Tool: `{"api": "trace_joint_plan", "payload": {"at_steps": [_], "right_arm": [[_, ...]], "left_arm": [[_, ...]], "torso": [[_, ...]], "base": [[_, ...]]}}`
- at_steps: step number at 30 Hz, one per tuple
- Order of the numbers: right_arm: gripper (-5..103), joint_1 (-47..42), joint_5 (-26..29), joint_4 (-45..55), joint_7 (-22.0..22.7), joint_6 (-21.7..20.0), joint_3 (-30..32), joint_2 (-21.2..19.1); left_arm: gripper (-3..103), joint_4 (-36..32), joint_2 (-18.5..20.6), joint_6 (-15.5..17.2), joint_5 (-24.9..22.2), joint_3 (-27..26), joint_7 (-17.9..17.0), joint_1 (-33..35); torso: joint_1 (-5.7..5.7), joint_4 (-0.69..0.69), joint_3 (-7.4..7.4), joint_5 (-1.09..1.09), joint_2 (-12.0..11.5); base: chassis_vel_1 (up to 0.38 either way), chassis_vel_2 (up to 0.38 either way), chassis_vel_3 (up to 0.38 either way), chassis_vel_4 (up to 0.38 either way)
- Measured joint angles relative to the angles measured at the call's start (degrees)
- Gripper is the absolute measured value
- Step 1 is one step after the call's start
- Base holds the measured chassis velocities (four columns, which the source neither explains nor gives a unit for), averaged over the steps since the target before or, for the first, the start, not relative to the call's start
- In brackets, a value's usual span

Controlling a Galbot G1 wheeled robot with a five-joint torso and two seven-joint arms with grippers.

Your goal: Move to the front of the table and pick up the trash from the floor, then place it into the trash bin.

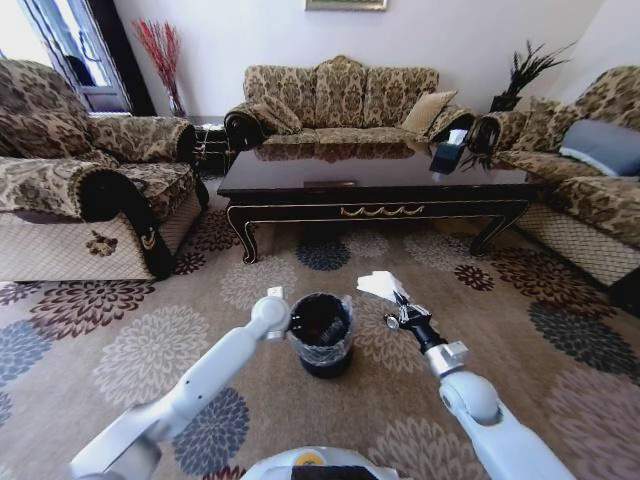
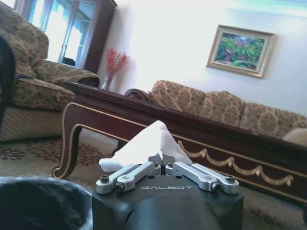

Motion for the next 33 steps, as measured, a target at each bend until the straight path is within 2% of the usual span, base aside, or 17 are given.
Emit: {"api": "trace_joint_plan", "payload": {"at_steps": [7, 10, 16, 17, 19, 23, 25, 26, 29, 32, 33], "right_arm": [[0, -4.71, -4.61, 4.09, -1.69, 1.25, -0.37, 0.66], [0, -5.59, -5.90, 4.01, -2.16, 1.72, -0.88, 0.99], [1, -6.47, -8.70, 1.89, -2.20, 2.06, -3.48, 2.57], [7, -6.47, -9.09, 1.41, -2.16, 2.09, -3.92, 2.89], [7, -6.47, -9.22, 1.21, -2.14, 2.09, -4.14, 3.02], [28, -6.14, -9.06, 1.18, -2.06, 1.86, -4.73, 3.07], [28, -6.09, -8.96, 1.28, -2.05, 1.77, -4.73, 2.99], [38, -5.93, -8.64, 1.54, -2.02, 1.51, -4.73, 2.85], [44, -5.84, -7.96, 1.93, -1.93, 1.11, -4.73, 2.70], [61, -5.95, -7.45, 2.74, -1.96, 0.80, -4.70, 2.46], [61, -6.02, -7.38, 2.95, -1.99, 0.76, -4.70, 2.41]], "left_arm": [[0, 3.21, -6.18, -0.05, -0.04, 4.36, -0.24, -4.29], [0, 3.24, -6.74, -0.08, -0.07, 4.89, -0.46, -4.83], [0, 2.66, -7.20, -0.37, -0.22, 5.33, -0.91, -5.16], [0, 2.36, -7.04, -0.37, -0.31, 5.38, -0.98, -5.07], [0, 2.22, -6.94, -0.37, -0.37, 5.40, -1.01, -5.01], [0, 1.26, -5.34, -0.38, -0.65, 5.18, -1.16, -4.14], [0, 1.20, -5.22, -0.38, -0.66, 5.06, -1.16, -4.02], [0, 0.99, -4.82, -0.36, -0.69, 4.63, -1.15, -3.65], [0, 0.78, -4.29, -0.35, -0.69, 4.26, -1.16, -3.25], [0, 0.66, -3.54, -0.22, -0.68, 3.88, -1.15, -2.58], [0, 0.66, -3.44, -0.20, -0.66, 3.78, -1.15, -2.43]], "torso": [[0.00, -0.04, 0.00, 0.00, 0.00], [0.00, 0.00, 0.00, 0.00, 0.00], [0.00, -0.01, 0.00, 0.00, 0.00], [0.00, -0.02, 0.00, 0.00, 0.00], [0.00, -0.01, 0.00, 0.00, 0.00], [0.00, 0.00, 0.00, -0.01, 0.00], [0.00, 0.00, 0.00, -0.01, 0.00], [0.00, 0.00, 0.00, -0.02, 0.00], [0.00, -0.01, 0.00, -0.02, 0.00], [0.00, -0.01, 0.00, -0.02, 0.00], [0.00, -0.01, 0.00, -0.02, 0.00]], "base": [[0.000, 0.000, 0.000, 0.000], [0.000, 0.000, 0.000, 0.000], [0.000, 0.000, 0.000, 0.000], [0.000, 0.000, 0.000, 0.000], [0.000, 0.000, 0.000, 0.000], [0.000, 0.000, 0.000, 0.000], [0.000, 0.000, 0.000, 0.000], [0.000, 0.000, 0.000, 0.000], [0.000, 0.000, 0.000, 0.000], [0.000, 0.000, 0.000, 0.000], [0.000, 0.000, 0.000, 0.000]]}}
